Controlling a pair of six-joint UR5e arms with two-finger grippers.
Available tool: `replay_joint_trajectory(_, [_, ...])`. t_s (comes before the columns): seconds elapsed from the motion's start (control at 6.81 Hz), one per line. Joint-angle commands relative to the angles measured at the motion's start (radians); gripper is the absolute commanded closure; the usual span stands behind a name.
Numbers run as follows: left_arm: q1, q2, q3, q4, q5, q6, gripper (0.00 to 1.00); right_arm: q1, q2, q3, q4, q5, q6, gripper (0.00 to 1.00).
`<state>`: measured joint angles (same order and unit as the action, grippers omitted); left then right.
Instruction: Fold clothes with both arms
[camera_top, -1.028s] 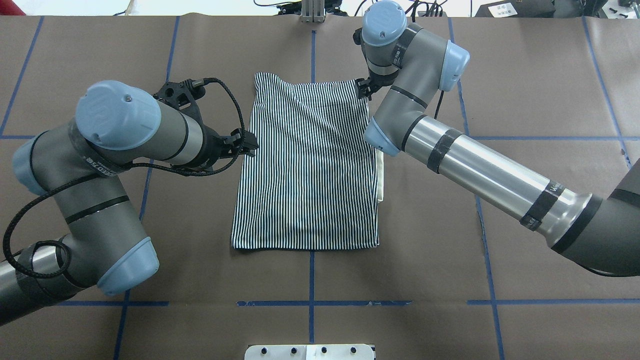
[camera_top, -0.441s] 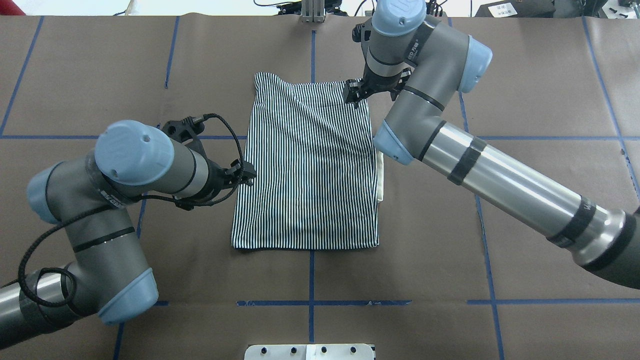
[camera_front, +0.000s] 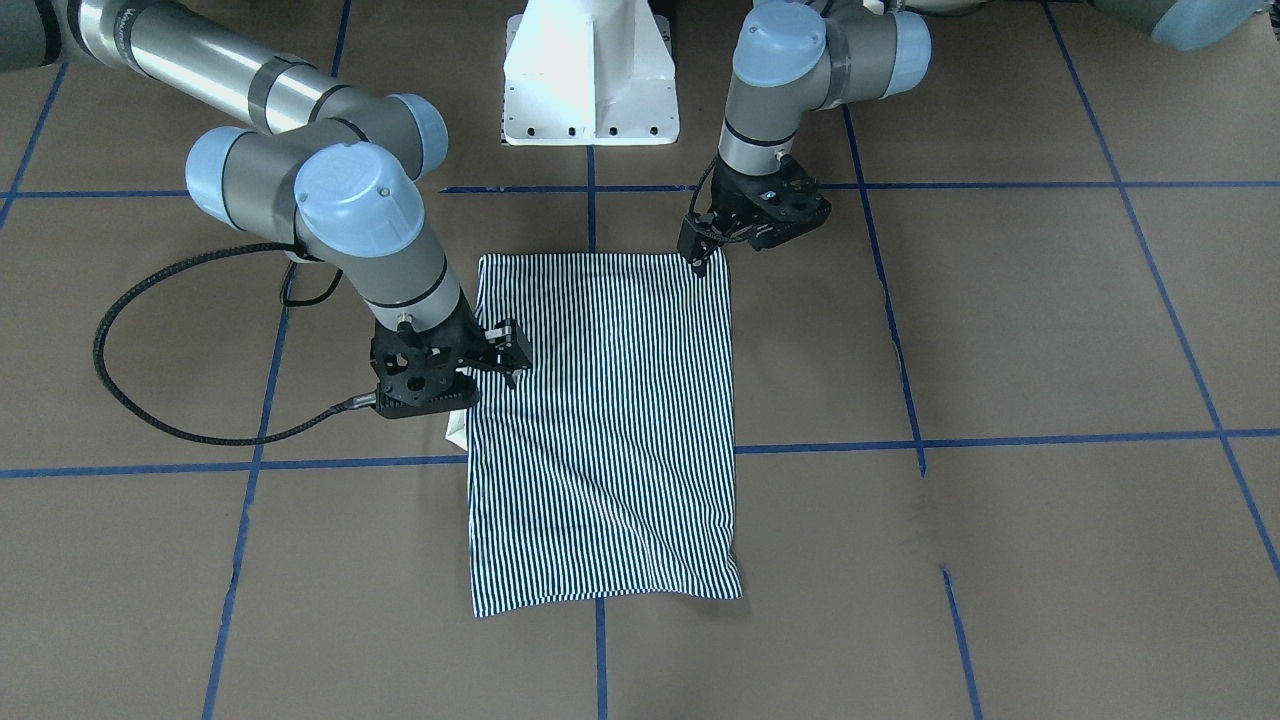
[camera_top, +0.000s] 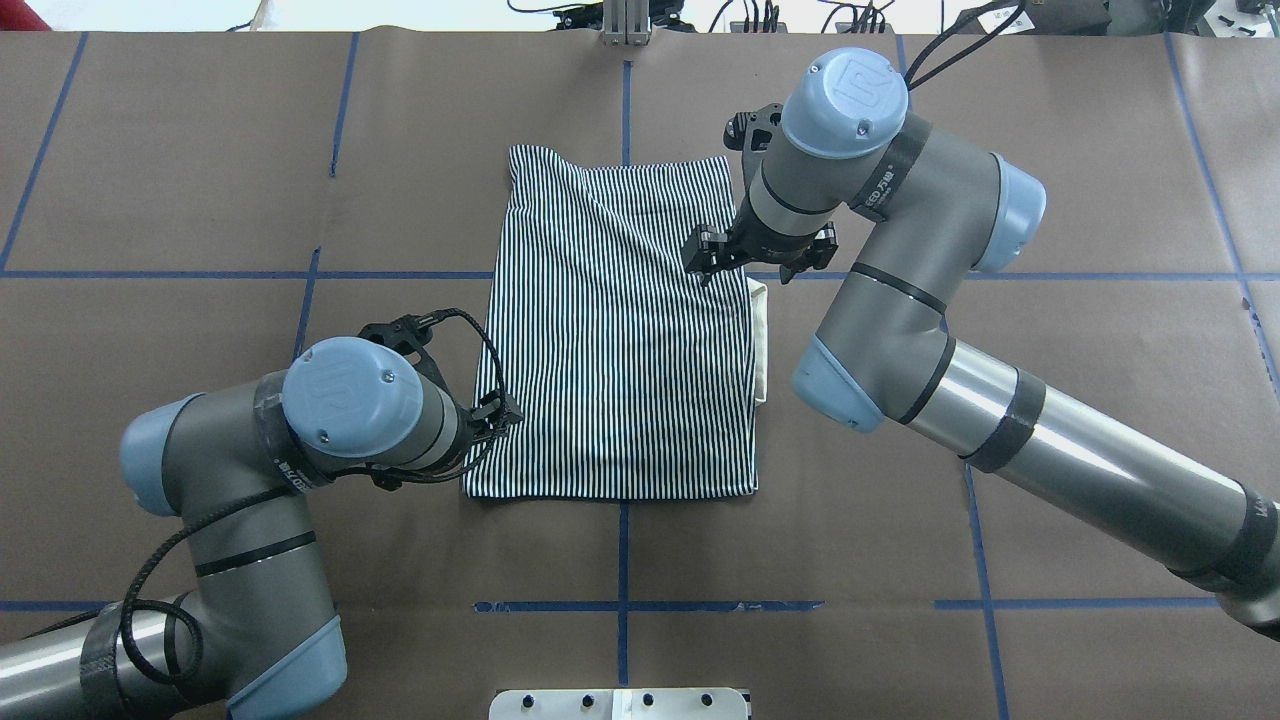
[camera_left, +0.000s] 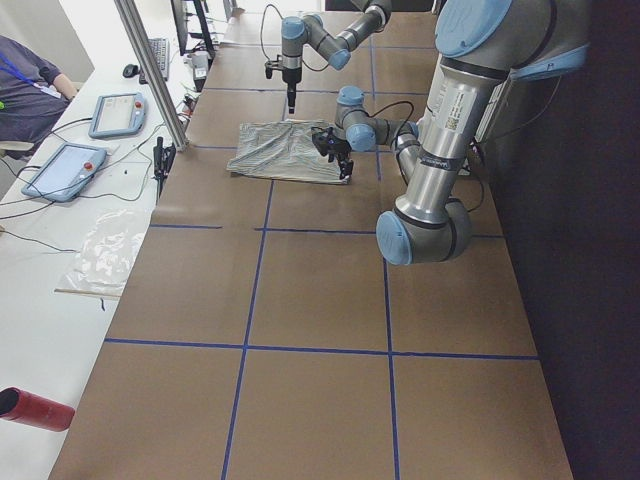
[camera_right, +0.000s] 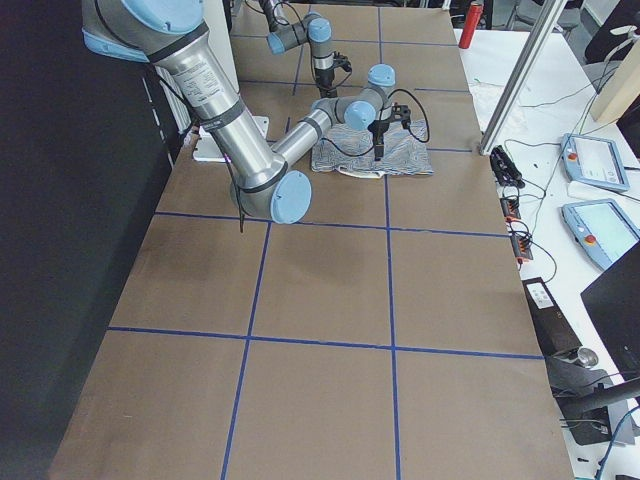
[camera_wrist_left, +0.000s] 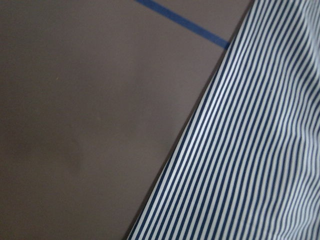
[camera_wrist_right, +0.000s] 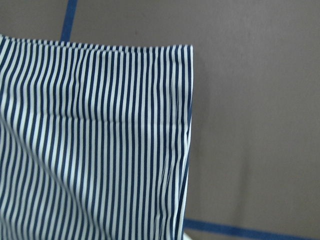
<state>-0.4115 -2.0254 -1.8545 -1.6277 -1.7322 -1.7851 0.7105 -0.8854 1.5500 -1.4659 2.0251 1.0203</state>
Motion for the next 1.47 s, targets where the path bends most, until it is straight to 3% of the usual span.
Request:
replay_joint_trajectory(0.0, [0.017, -0.047, 0.100, 0.009, 0.043, -0.023, 0.06, -0.008, -0.012, 0.056, -0.048, 0.001, 0.020, 0.00])
replay_joint_trajectory(1.03, [0.033, -0.050, 0.098, 0.008, 0.048, -0.039, 0.13, -0.009, -0.018, 0.101, -0.099, 0.000, 0.020, 0.00])
replay_joint_trajectory(1.18, [0.034, -0.050, 0.098, 0.008, 0.048, -0.039, 0.18, -0.009, -0.018, 0.099, -0.099, 0.000, 0.020, 0.00])
replay_joint_trajectory(1.32, [0.036, -0.052, 0.098, 0.009, 0.046, -0.039, 0.33, -0.009, -0.020, 0.101, -0.099, 0.000, 0.020, 0.00])
